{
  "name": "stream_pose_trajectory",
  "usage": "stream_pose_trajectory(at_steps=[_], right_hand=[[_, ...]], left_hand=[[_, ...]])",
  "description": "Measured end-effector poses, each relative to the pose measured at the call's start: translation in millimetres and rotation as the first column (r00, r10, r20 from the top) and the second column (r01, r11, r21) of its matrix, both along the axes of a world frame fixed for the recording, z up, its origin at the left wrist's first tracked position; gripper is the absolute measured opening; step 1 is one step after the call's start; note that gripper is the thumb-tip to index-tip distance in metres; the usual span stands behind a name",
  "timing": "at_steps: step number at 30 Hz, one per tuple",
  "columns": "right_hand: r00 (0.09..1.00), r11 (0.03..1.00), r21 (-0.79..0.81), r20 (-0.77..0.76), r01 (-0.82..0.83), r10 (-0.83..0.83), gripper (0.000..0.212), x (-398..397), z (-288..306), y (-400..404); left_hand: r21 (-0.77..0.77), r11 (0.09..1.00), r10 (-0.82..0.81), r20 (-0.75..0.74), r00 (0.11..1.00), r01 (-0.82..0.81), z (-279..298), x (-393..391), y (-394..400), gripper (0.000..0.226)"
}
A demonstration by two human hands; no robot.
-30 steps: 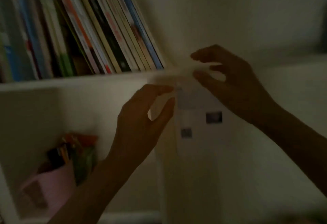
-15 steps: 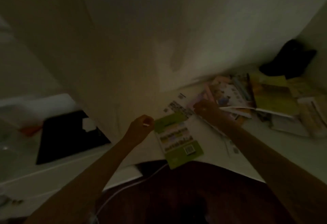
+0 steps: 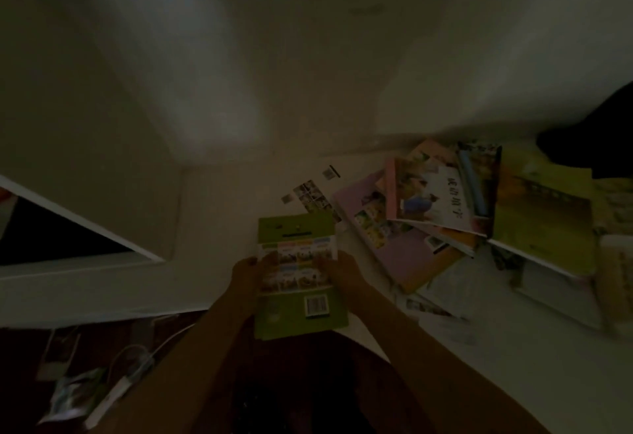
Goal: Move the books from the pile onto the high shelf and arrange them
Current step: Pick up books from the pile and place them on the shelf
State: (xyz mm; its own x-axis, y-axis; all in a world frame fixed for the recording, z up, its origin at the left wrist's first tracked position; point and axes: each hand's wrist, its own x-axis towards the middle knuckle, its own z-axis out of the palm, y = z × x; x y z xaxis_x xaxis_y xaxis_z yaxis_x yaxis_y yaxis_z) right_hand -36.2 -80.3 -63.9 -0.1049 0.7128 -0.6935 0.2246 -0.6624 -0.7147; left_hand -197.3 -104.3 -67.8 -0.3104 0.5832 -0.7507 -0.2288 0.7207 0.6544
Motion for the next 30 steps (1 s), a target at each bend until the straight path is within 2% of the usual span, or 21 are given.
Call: stream_pose_trajectory(at_steps=[1,3,5,7,10,13,15,16,17,18,19,20,21,22,23,24,25,27,30], right_hand=[[0.999,0.998,0.053,-0.028,-0.016,0.018,0.036,1.8,-1.7,-0.4],[0.996,0.989,0.139,-0.07,-0.048,0.058,0.046,8.8,-1.7,-2.2],[0.991,0.974,0.221,-0.11,-0.044,0.07,0.039,14.3,7.7,-2.0],[0.98,0.956,0.294,-0.192,0.018,0.04,0.03,18.1,21.0,0.7],[0.953,0.947,0.32,-0.277,-0.028,0.122,0.032,15.9,39.8,3.5],[0.897,0.965,0.19,-0.37,-0.183,0.243,0.04,9.5,54.6,8.7],[0.87,0.945,0.192,-0.375,-0.265,0.32,0.035,11.1,60.6,17.2],[0.894,0.929,0.257,-0.295,-0.265,0.337,0.032,14.3,61.0,21.5],[0.939,0.893,0.373,-0.128,-0.252,0.318,0.03,19.6,58.4,26.8],[0.961,0.809,0.521,0.186,-0.272,0.203,0.028,29.6,50.7,35.1],[0.891,0.726,0.616,0.455,-0.307,-0.009,0.028,43.3,43.8,45.0],[0.766,0.723,0.554,0.64,-0.413,-0.053,0.029,61.4,39.7,54.8],[0.577,0.728,0.448,0.812,-0.519,-0.088,0.035,78.2,29.6,64.4],[0.436,0.755,0.301,0.9,-0.583,-0.022,0.053,92.8,23.8,68.8],[0.356,0.759,0.212,0.934,-0.616,0.028,0.069,108.9,12.0,73.7],[0.367,0.777,0.133,0.921,-0.615,0.132,0.073,123.8,4.0,76.4],[0.39,0.786,0.107,0.904,-0.608,0.178,0.067,133.3,1.4,77.2],[0.444,0.783,0.182,0.887,-0.595,0.131,0.058,137.6,1.7,76.7],[0.658,0.762,0.458,0.751,-0.458,-0.055,0.054,131.7,-0.4,65.7]], left_hand=[[0.016,1.0,-0.007,-0.03,1.0,0.007,1.6,5.0,0.7,0.028],[0.02,0.999,-0.025,-0.137,0.99,0.028,3.6,14.9,2.2,0.052],[0.029,0.999,-0.034,-0.315,0.949,0.045,13.5,25.6,3.2,0.073],[0.125,0.985,-0.058,-0.406,0.912,0.118,29.4,39.1,6.1,0.065],[0.244,0.938,-0.166,-0.303,0.938,0.245,51.9,58.0,16.8,0.047],[0.325,0.93,-0.12,-0.168,0.978,0.17,66.9,55.3,22.3,0.046],[0.373,0.916,-0.097,-0.147,0.984,0.146,70.0,42.9,21.6,0.036],[0.374,0.917,-0.097,-0.13,0.987,0.14,70.2,37.5,21.1,0.029],[0.365,0.921,-0.108,-0.107,0.988,0.14,67.6,32.2,21.7,0.026],[0.35,0.926,-0.117,-0.081,0.99,0.138,65.2,28.3,22.9,0.024],[0.339,0.931,-0.129,-0.044,0.991,0.137,61.6,25.1,24.4,0.022],[0.33,0.935,-0.133,-0.004,0.991,0.127,59.1,23.1,25.3,0.019],[0.322,0.939,-0.137,0.036,0.99,0.118,54.5,21.0,26.9,0.018],[0.308,0.944,-0.146,0.066,0.987,0.119,49.3,19.0,28.4,0.022],[0.293,0.947,-0.161,0.085,0.983,0.129,44.5,18.2,29.5,0.028],[0.276,0.95,-0.177,0.092,0.98,0.146,40.1,17.9,30.8,0.033],[0.259,0.953,-0.186,0.096,0.978,0.155,35.0,17.4,32.3,0.036],[0.238,0.957,-0.199,0.114,0.973,0.168,28.7,17.7,36.3,0.036],[0.169,0.971,-0.191,0.147,0.97,0.166,25.2,15.0,46.6,0.036]])
